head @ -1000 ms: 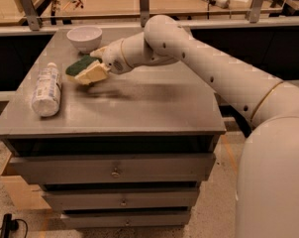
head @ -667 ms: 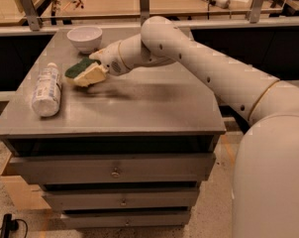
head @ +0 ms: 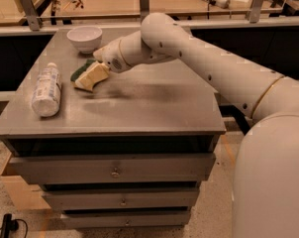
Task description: Move sponge near blue plastic bottle
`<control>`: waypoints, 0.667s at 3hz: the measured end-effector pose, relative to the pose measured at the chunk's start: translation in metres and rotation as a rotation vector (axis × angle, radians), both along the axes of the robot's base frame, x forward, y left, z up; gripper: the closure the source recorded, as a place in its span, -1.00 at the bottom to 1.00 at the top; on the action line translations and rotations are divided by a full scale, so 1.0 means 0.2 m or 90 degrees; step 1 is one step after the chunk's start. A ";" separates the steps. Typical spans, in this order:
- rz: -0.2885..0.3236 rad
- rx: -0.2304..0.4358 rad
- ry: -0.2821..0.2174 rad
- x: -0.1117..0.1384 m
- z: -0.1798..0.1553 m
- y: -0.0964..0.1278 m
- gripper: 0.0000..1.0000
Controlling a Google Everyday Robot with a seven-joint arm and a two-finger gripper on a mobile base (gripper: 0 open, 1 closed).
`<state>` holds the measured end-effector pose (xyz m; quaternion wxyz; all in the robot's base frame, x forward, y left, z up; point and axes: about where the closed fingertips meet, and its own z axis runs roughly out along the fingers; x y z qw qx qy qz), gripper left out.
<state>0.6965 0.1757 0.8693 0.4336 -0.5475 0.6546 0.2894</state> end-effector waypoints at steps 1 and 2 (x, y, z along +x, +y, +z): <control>-0.023 0.010 -0.021 0.03 0.08 -0.04 -1.00; -0.072 0.057 -0.035 0.07 0.19 -0.19 -1.00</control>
Offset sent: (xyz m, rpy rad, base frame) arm 0.0313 -0.0974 0.0706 0.1960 -0.0883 -0.2477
